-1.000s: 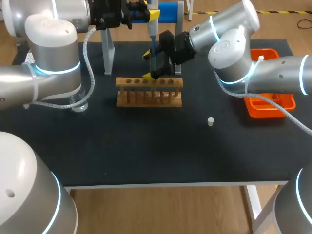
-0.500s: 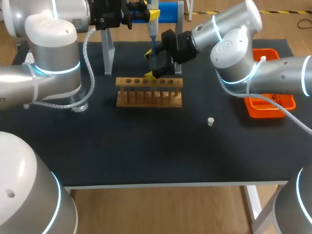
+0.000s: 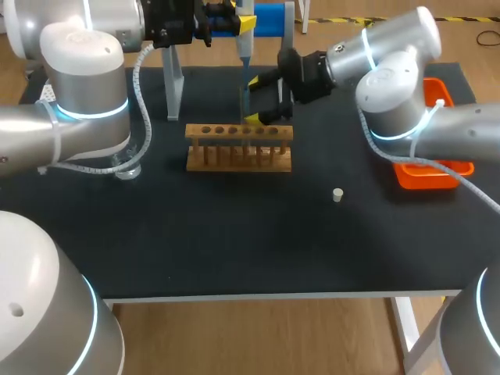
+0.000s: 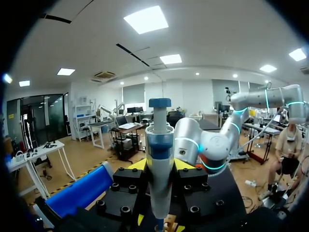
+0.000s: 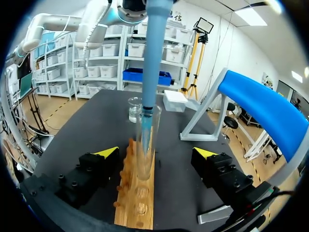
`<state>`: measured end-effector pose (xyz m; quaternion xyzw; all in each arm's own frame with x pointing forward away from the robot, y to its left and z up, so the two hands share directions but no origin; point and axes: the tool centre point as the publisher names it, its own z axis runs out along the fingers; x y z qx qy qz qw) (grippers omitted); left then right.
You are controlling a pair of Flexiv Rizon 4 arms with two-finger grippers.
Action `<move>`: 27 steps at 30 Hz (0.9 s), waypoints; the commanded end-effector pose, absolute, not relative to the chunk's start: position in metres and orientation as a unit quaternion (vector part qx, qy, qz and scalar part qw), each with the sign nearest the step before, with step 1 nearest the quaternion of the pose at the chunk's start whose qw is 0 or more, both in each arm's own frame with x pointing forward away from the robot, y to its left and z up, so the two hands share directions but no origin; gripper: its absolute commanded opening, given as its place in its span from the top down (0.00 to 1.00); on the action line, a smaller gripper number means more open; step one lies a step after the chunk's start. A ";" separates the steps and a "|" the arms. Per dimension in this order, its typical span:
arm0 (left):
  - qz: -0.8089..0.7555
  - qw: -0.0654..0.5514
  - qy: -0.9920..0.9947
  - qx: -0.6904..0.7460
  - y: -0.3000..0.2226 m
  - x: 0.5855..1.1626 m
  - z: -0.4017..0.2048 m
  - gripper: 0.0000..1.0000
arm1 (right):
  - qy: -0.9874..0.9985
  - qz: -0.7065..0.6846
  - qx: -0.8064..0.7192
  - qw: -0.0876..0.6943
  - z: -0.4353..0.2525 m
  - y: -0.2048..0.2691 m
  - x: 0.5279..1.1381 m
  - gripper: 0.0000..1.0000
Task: Invert the test tube, pick up the pipette, mount the tip to pipette, aspirate from beaker and dispense into the tube, eject the tip, return the pipette, and cap with the stopper.
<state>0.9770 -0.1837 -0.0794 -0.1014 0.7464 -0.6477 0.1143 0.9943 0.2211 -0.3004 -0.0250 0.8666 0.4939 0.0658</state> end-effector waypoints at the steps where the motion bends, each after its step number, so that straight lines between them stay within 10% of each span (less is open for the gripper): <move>1: -0.649 0.115 0.746 -0.101 -0.185 0.978 -0.080 1.00 | 0.865 0.496 -0.020 0.071 -0.298 0.209 0.989 0.00; 27: -0.649 0.115 0.746 -0.101 -0.185 0.978 -0.080 1.00 | 0.834 0.539 0.033 0.115 -0.255 0.149 0.985 0.00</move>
